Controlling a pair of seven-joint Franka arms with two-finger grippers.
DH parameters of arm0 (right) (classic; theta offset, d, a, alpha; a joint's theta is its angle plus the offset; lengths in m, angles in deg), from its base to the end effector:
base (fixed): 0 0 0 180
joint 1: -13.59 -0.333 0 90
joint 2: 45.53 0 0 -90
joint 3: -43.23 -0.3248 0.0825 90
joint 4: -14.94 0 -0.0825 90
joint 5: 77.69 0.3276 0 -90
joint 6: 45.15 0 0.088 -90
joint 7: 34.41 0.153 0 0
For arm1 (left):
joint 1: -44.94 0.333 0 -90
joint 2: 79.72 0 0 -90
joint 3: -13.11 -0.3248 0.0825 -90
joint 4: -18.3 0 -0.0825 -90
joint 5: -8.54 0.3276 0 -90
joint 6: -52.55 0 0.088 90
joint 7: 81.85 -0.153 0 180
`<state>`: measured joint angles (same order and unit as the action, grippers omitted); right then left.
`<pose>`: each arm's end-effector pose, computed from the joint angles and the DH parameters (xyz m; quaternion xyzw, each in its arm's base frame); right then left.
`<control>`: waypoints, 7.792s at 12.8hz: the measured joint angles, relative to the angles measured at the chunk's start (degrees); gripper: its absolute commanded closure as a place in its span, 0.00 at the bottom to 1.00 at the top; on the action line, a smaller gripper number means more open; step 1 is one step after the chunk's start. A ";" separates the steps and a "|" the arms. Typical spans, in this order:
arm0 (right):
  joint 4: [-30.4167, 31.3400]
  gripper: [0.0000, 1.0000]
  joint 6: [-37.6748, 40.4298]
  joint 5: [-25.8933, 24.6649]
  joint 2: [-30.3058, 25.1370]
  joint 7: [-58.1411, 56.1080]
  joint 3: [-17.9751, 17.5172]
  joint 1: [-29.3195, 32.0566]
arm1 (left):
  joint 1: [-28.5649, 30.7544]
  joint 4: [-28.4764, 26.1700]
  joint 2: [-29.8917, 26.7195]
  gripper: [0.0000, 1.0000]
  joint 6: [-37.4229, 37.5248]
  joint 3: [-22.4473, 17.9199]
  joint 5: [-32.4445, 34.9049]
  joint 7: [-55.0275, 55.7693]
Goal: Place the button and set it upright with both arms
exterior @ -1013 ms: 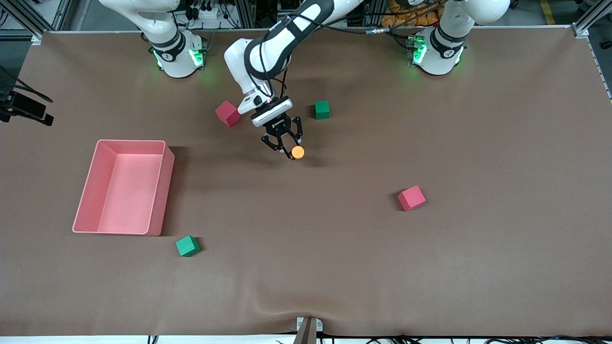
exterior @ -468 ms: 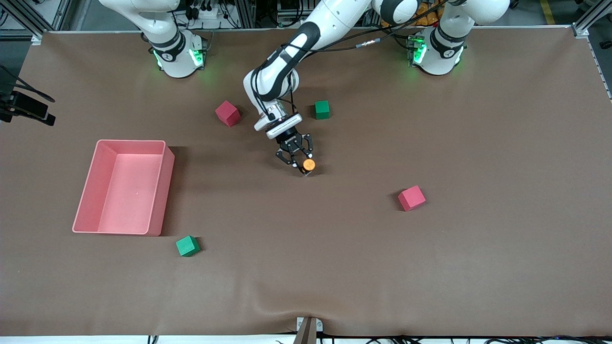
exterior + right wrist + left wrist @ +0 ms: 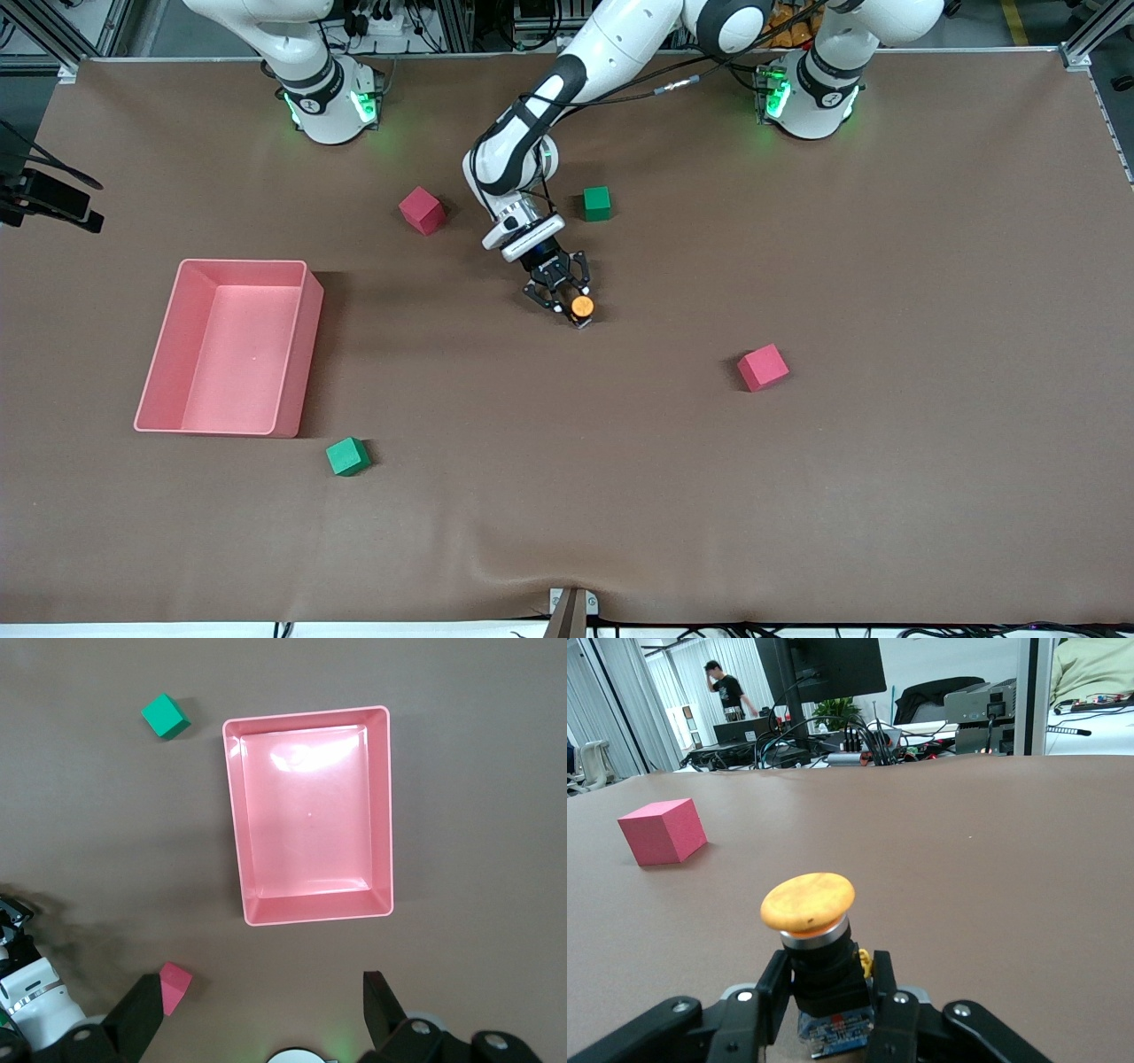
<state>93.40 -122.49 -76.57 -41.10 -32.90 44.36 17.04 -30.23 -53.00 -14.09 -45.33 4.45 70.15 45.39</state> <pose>0.4937 -0.0358 0.6121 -0.9975 0.0514 0.0482 0.0102 0.3497 -0.5585 0.1065 -0.7872 -0.1730 -0.5521 0.2134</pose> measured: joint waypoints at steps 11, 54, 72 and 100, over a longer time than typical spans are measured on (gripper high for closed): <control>-0.01 0.00 0.37 -0.07 -0.01 0.05 0.07 0.00 | -0.41 0.94 -0.11 0.00 1.07 0.08 0.00 -1.34; -0.26 0.00 0.50 -0.14 -0.52 0.10 0.21 0.02 | 72.08 3.18 -39.55 0.00 -2.25 38.18 -42.86 -85.44; -0.26 0.00 0.48 -0.15 -0.52 0.10 0.29 0.06 | 73.48 -15.29 -64.70 0.00 8.62 6.88 -64.82 -124.21; -0.26 0.00 0.48 -0.15 -0.51 0.10 0.19 0.04 | 73.03 -15.10 -64.45 0.00 8.20 7.53 -63.77 -127.32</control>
<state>93.14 -122.01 -76.72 -41.61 -32.80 44.55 17.08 42.79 -68.11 -78.54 -37.13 11.99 6.38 -81.93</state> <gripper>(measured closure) 0.000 0.000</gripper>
